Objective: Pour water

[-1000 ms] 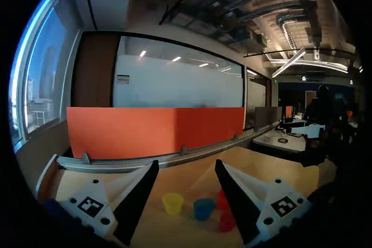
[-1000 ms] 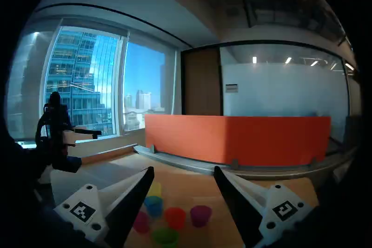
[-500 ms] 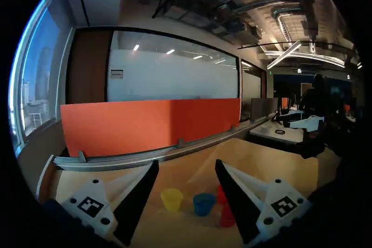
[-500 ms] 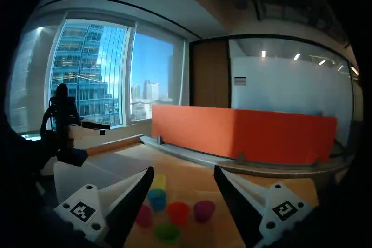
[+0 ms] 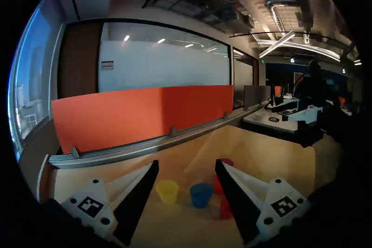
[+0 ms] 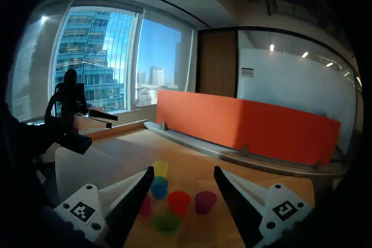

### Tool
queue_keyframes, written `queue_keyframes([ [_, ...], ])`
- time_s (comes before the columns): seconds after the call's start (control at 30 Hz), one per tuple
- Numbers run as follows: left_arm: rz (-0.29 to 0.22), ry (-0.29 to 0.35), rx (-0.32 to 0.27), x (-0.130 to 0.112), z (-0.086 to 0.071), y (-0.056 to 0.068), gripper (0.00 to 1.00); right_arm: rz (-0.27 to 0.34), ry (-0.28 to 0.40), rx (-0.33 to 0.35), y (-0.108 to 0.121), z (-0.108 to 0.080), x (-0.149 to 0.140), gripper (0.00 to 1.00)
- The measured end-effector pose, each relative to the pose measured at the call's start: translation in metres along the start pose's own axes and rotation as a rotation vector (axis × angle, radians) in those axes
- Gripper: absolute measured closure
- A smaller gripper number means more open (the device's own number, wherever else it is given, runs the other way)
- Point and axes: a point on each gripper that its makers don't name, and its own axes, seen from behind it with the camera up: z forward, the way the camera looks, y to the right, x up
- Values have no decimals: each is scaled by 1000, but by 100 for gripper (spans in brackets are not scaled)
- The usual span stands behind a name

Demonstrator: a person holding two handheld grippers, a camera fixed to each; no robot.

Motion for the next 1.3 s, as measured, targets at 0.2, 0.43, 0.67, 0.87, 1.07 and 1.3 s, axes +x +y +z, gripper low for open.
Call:
queue_keyframes([
  [0.2,14,-26,-18,-11,5,3,10,10,-22,11,-1,0,-9,1],
  [0.43,23,-56,-39,-27,11,7,10,13,-52,19,-2,1,-25,1],
  [0.67,34,-89,-54,-43,19,10,10,-1,-88,28,-5,5,-41,1],
  [0.87,34,-111,-68,-56,25,13,10,-20,-115,34,-7,8,-53,1],
  [1.07,39,-137,-71,-70,32,11,10,-25,-131,42,-9,13,-63,1],
  [1.3,44,-169,-82,-87,38,12,10,-25,-160,52,-11,18,-79,1],
])
